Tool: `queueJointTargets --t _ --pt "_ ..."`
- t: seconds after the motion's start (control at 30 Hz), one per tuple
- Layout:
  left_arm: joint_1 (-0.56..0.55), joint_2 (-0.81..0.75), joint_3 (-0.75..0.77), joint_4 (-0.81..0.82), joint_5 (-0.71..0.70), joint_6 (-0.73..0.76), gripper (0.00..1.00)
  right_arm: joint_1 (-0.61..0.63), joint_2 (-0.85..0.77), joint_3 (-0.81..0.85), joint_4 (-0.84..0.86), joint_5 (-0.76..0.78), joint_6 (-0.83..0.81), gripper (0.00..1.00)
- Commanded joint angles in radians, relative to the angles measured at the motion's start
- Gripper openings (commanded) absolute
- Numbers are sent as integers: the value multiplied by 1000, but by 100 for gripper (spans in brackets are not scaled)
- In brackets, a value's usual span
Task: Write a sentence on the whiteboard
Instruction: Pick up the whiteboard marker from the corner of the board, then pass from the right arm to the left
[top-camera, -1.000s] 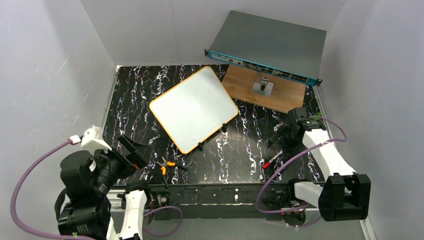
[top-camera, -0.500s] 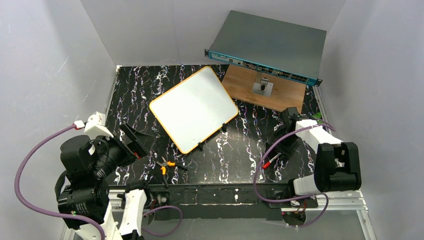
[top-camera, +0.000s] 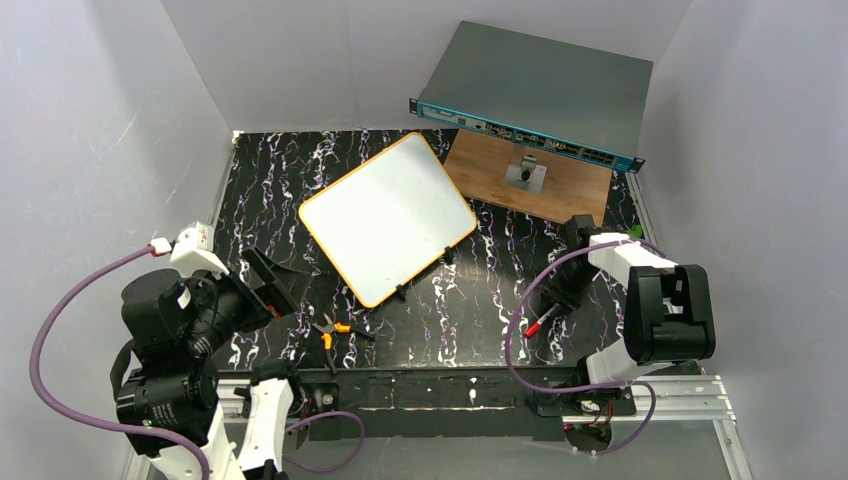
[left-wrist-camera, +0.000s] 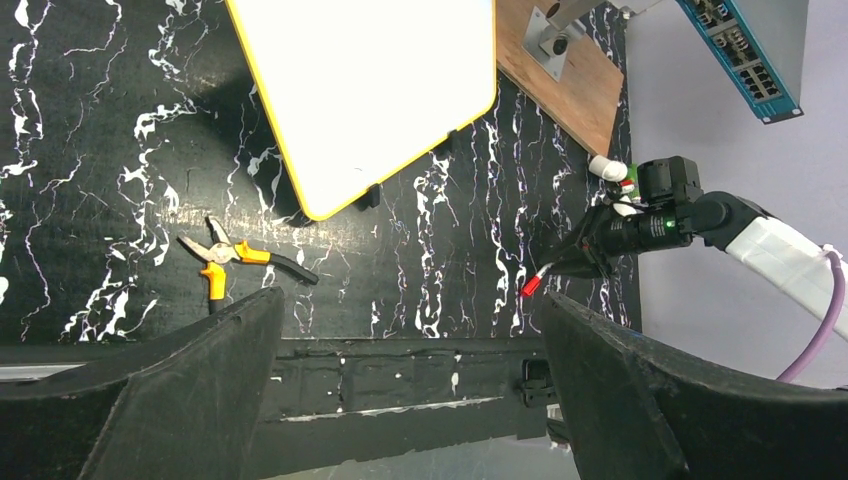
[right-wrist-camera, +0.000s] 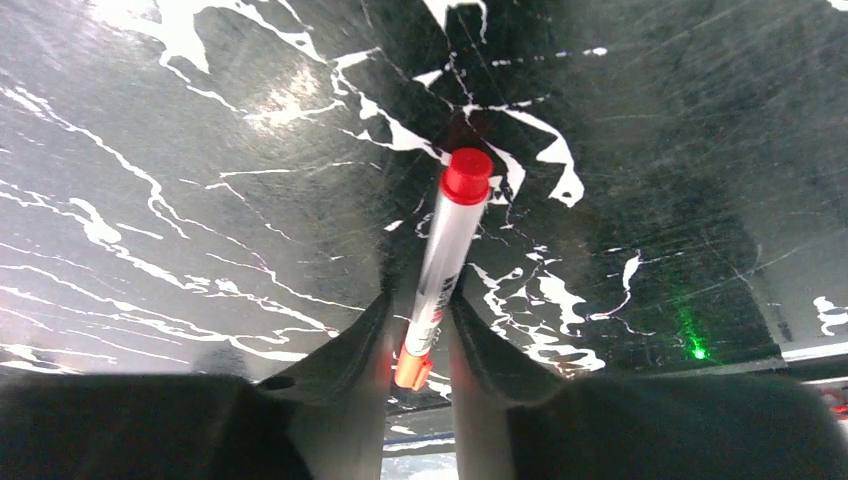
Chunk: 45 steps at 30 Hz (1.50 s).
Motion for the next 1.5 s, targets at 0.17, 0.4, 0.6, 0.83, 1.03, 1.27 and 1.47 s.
queueJointTargets --t 0.17,0.4,0.6,0.83,1.03,1.27,1.47 --pt "-11 -8 -40 12 26 11 99 3 30 -40 25 34 -27 4" --pt "-41 -39 -68 49 47 -10 99 3 -80 22 -65 36 -44 1" --pt "-117 -37 -81 102 110 -37 99 4 -261 154 -194 21 -63 1" --pt "-195 -22 -229 466 452 -241 95 8 -492 377 -266 -216 -68 1" --pt "-202 0 -529 1054 456 -601 90 213 -471 652 -205 -314 129 1" --pt "-349 88 -550 1208 372 -633 79 364 -342 839 -162 -282 213 1" --pt "-489 175 -563 1302 297 -630 74 444 -317 862 -133 -263 240 1"
